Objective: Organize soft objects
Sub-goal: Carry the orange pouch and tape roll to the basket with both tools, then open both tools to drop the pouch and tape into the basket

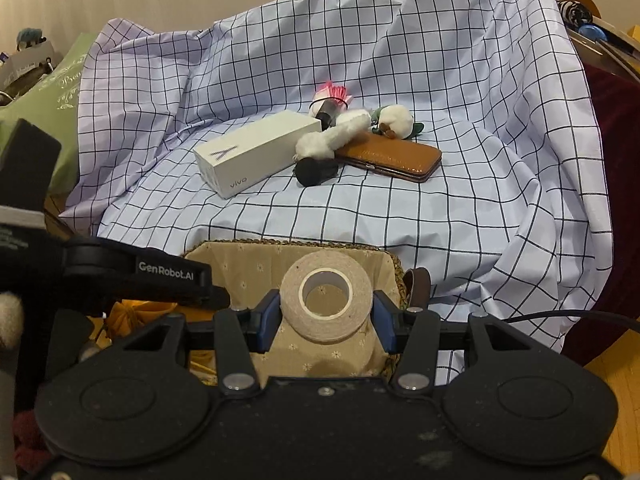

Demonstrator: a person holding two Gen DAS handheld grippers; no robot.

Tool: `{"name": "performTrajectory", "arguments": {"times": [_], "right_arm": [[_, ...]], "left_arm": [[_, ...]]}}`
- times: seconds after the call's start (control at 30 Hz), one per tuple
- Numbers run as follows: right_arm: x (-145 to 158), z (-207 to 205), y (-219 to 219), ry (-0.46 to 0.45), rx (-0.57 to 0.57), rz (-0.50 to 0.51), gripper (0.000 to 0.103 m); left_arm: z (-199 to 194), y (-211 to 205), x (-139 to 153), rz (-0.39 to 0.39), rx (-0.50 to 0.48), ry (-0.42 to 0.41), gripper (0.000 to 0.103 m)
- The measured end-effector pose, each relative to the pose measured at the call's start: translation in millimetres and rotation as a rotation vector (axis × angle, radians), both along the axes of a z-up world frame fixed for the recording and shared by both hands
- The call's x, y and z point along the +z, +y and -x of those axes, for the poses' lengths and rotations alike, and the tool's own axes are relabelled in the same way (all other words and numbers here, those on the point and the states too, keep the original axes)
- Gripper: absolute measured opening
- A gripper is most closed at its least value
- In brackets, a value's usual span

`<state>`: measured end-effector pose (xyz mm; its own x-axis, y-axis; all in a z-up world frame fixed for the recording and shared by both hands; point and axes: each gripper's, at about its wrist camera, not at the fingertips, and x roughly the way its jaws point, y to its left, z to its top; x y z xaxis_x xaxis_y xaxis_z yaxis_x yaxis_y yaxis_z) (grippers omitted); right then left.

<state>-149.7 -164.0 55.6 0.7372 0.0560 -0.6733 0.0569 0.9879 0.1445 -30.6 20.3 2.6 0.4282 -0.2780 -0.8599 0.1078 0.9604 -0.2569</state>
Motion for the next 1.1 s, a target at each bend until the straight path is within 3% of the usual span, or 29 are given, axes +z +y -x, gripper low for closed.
{"name": "performTrajectory", "arguments": {"times": [0.17,0.3,0.73,1.1], "right_arm": [[-2,-3,0,0.009,0.006,-0.003,0.048],[-3,-3,0,0.015,0.009,-0.002,0.048],[-9,-12,4,0.056,0.031,0.012,0.048],[-16,-17,5,0.102,0.025,0.038,0.048]], "left_arm": [[-1,-5,-3,-0.023,-0.018,-0.002,0.065],[1,-3,1,-0.01,-0.02,-0.017,0.073],[19,5,20,-0.077,0.03,-0.146,0.078],[28,1,18,-0.092,0.0,-0.152,0.078]]}}
